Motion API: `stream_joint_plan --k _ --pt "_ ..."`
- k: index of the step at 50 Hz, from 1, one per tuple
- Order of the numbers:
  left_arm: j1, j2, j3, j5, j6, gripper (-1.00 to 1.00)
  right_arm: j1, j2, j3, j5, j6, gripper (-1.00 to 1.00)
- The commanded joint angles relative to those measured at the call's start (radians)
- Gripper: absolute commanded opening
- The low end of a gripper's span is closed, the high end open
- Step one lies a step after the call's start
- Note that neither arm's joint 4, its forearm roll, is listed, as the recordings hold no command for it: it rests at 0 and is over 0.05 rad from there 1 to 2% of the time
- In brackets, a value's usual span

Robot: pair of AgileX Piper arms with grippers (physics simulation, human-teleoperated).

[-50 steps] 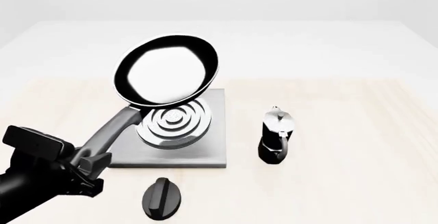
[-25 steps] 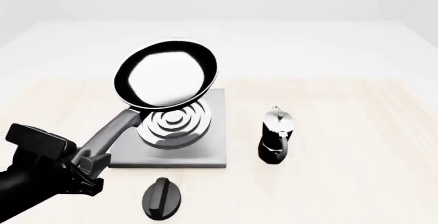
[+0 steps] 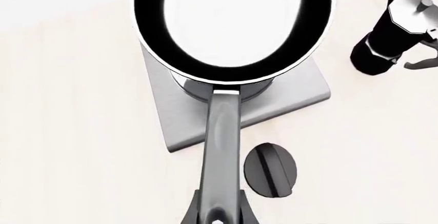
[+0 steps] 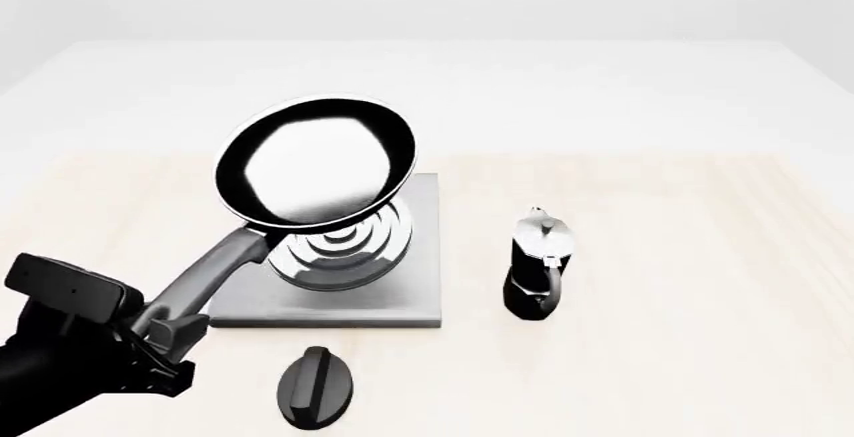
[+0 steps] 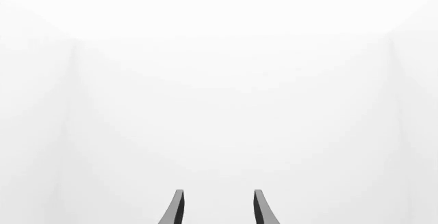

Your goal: Put the frying pan on the stove.

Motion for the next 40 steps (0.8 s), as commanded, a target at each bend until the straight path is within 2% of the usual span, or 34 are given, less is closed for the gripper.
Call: stream_joint_plan --k 1,17,40 --pt "0.001 -0.007 -0.021 -0.006 0.011 -1.0 0.0 0.0 -0.007 0.004 0.002 1.0" --pt "-0.029 0.051 -0.008 -0.053 0.005 -1.0 -0.002 0.0 -0.014 0.008 0.005 1.0" --pt "-0.012 0.017 0.036 -0.038 -0.005 -1.0 0.006 0.0 0.0 0.0 -0.002 1.0"
